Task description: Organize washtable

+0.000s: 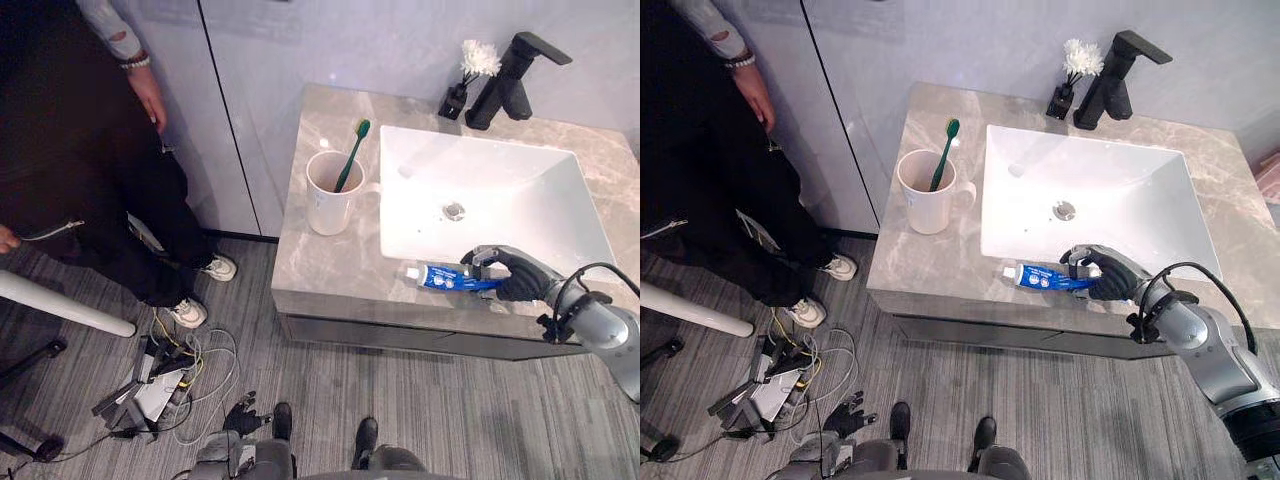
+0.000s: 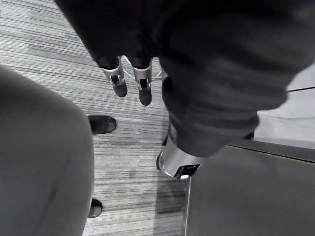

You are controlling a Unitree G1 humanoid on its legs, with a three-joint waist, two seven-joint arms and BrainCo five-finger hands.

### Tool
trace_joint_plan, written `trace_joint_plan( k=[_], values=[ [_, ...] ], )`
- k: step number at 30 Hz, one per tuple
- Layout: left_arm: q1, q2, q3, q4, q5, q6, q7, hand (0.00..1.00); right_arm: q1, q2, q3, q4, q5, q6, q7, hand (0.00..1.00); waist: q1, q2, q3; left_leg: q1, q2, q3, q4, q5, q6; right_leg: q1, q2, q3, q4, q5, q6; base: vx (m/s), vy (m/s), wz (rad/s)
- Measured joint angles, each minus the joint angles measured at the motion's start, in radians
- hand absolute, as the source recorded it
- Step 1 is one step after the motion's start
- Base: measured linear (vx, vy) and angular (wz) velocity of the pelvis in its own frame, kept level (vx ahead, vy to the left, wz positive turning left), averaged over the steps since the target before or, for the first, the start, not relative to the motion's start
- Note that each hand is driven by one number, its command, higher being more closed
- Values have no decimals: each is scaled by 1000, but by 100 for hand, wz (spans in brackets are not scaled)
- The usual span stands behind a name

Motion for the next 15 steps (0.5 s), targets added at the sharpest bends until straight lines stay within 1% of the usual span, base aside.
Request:
trace_joint_plan(
  k=[4,7,10,15],
  values=[
    [7,-1,1,1,1,0,0,0,-3,5,0,4,-8,0,-2,100,0,-1,-16,0,-1,-1,0,0,0,1,-1,-1,0,0,0,0,0,0],
    [22,-8,10,1,19,1,0,0,-2,40,0,18,-29,-1,-6,100,-3,-5,-45,1,-1,-1,0,0,0,1,-1,-2,0,0,0,0,0,0],
    [26,-8,11,1,21,1,0,0,-3,43,-3,25,-36,-3,-17,100,-4,-7,-53,1,-3,-1,0,2,0,2,-2,-2,0,0,0,0,0,0],
    [39,-11,21,1,21,1,0,0,-5,54,-16,33,-36,-3,-23,100,-14,-6,-69,10,-3,-9,-27,28,-3,2,-1,-6,1,0,0,-11,-2,4]
  ],
)
